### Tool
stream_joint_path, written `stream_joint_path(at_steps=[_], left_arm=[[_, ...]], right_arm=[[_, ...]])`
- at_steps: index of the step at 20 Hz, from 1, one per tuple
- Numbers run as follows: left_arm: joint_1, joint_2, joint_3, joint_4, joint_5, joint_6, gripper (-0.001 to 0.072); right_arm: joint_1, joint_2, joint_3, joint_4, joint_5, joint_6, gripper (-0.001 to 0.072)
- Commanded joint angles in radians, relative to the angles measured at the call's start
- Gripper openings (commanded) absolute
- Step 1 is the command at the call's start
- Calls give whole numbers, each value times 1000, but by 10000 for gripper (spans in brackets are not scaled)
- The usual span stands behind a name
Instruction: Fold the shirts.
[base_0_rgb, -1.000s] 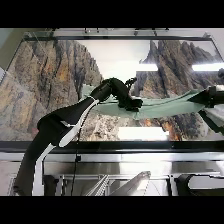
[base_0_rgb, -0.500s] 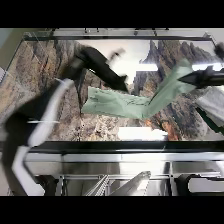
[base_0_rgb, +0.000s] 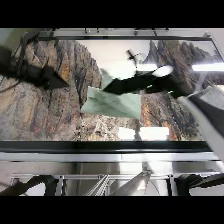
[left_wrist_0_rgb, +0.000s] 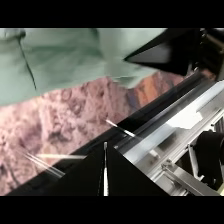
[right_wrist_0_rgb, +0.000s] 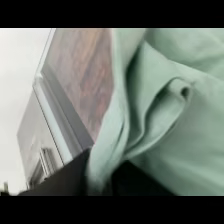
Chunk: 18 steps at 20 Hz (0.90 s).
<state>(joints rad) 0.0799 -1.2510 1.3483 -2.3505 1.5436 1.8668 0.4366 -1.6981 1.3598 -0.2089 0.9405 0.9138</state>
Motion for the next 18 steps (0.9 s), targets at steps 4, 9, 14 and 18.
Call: stream_joint_path(at_steps=[4,9,14,18], left_arm=[[70,251,-380,-6,-61,89,25],[70,353,-396,3,-85,90,25],[71,360,-396,2,-90,97,25],[70,360,-396,0,-96,97,24]], right_arm=[[54,-26,0,112,2,-68,384],[-235,167,-51,-247,217,207,385],[-418,295,-381,-427,-4,415,715],[-418,163,-461,-385,-14,346,711]])
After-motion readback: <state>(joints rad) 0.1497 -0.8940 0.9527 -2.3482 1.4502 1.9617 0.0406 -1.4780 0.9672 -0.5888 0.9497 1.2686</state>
